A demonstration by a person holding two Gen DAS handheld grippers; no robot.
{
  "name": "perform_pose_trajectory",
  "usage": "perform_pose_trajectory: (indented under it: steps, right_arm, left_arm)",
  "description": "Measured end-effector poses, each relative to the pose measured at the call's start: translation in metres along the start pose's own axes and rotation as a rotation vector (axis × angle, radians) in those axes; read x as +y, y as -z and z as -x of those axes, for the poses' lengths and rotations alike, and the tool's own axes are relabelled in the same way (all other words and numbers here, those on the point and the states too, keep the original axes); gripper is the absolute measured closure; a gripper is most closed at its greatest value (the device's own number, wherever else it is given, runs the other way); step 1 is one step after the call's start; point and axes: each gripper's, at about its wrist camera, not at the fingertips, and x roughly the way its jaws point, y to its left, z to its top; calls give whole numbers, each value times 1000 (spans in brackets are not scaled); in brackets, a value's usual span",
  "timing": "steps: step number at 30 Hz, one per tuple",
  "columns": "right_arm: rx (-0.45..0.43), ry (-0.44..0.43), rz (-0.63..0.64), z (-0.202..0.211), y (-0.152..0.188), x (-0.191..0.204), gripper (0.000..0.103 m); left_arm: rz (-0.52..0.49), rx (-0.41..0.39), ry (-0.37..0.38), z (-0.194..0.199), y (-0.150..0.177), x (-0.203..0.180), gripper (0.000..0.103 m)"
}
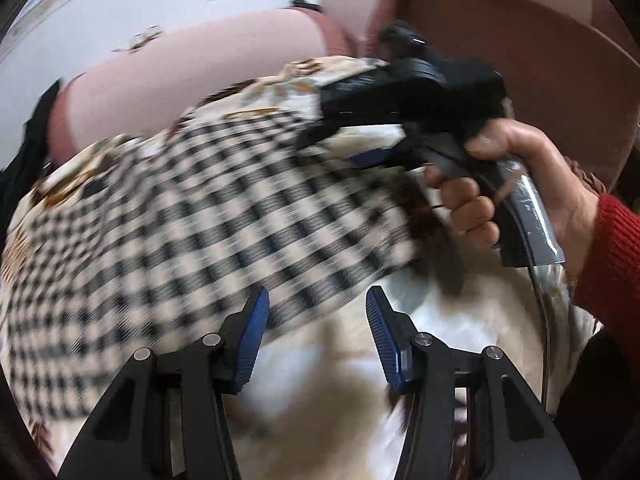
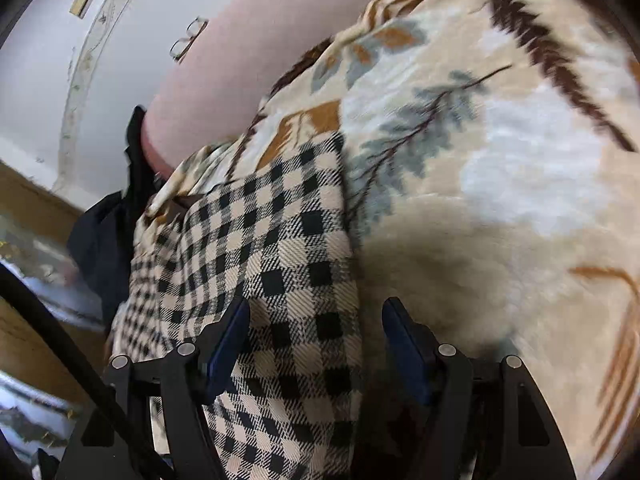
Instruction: Fold large clothes
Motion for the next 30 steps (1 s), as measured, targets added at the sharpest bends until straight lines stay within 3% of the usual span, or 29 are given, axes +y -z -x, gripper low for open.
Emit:
perform_pose_trajectory:
  steps: [6,12,18,19,20,21,25,30]
  right_arm:
    - [63,-155,-26,-21,-16,-15,30]
    - [70,-200,24,-38,-30,-10,30]
    - [74,-177,113,-52,-30,8,30]
    - [74,-173,119,-52,-30,9,36]
    - [88,-178,113,-55,-30,9,56]
    - [104,-193,93,-59,-30,7,65]
    - [91,-181,73,-55,-31,9,81]
    - [39,-117,102,-38,-27,30,86]
  left_arm:
    - [-80,36,6,-38,-11,-29,53]
    - [-106,35,-34,-60,-17,-45,53]
    - [-89,36,-51,-71,-25,-50,56]
    - [-85,35,-48,-71,-27,-50,74]
    - [-79,40,-48,-71,-29,-50,90]
    - [-72,48,-55,-72,-35,-49,98]
    - [69,32,21,-59,-53,-22,99]
    - [185,-34,65,-24,-58,7,99]
